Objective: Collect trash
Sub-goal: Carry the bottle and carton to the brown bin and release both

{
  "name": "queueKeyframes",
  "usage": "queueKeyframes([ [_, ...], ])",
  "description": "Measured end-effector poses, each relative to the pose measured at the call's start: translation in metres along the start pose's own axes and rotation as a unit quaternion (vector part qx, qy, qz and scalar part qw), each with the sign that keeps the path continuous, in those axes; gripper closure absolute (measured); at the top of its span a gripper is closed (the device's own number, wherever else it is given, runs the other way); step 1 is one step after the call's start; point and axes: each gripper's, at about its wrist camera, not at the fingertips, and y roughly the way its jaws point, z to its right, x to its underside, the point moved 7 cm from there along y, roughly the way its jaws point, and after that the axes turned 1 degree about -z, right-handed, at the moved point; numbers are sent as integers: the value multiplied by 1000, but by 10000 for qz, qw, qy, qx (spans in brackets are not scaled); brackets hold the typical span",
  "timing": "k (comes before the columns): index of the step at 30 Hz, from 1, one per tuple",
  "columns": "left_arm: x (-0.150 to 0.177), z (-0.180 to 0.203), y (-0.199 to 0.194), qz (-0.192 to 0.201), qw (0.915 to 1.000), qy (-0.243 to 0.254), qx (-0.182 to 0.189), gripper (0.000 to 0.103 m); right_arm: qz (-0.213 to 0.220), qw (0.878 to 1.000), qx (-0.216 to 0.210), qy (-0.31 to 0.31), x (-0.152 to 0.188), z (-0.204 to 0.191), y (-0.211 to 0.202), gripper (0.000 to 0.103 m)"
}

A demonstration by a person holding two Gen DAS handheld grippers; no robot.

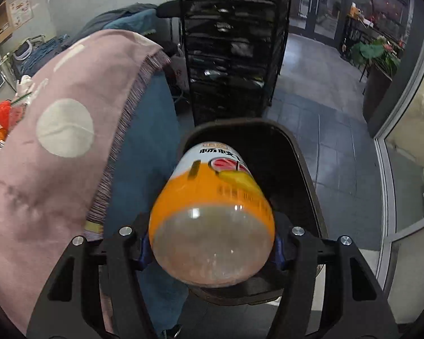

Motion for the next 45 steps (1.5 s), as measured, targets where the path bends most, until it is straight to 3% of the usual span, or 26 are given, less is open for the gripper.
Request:
queueKeyframes([
  [10,5,35,52,-481,9981,108,366,55,-633,9974,132,308,29,24,71,41],
  [12,7,42,65,-595,9972,170,417,55,-578,9973,233,379,32,27,71,32],
  [13,9,46,69,-656,9967,202,436,55,-501,9972,366,408,32,29,68,21],
  [14,10,50,76,-718,9961,229,459,55,-389,9976,388,425,32,29,63,19],
  [22,12,70,129,-1059,9929,436,335,55,24,9963,508,696,58,39,25,19],
  [30,33,77,200,-1871,9816,287,259,55,336,9920,607,1052,87,54,-2,19],
  [35,43,88,226,-2129,9756,527,120,55,412,9892,602,1270,94,62,-8,18],
  [37,45,92,233,-2131,9748,652,71,51,431,9891,580,1284,96,60,-9,18],
  [39,46,93,239,-2159,9740,681,15,32,455,9895,585,1239,97,57,-11,18],
  [41,48,95,244,-2180,9736,671,-13,25,437,9902,571,1194,98,55,-10,18],
  [45,50,94,239,-2197,9733,660,-72,23,418,9911,555,1131,100,51,-9,18],
])
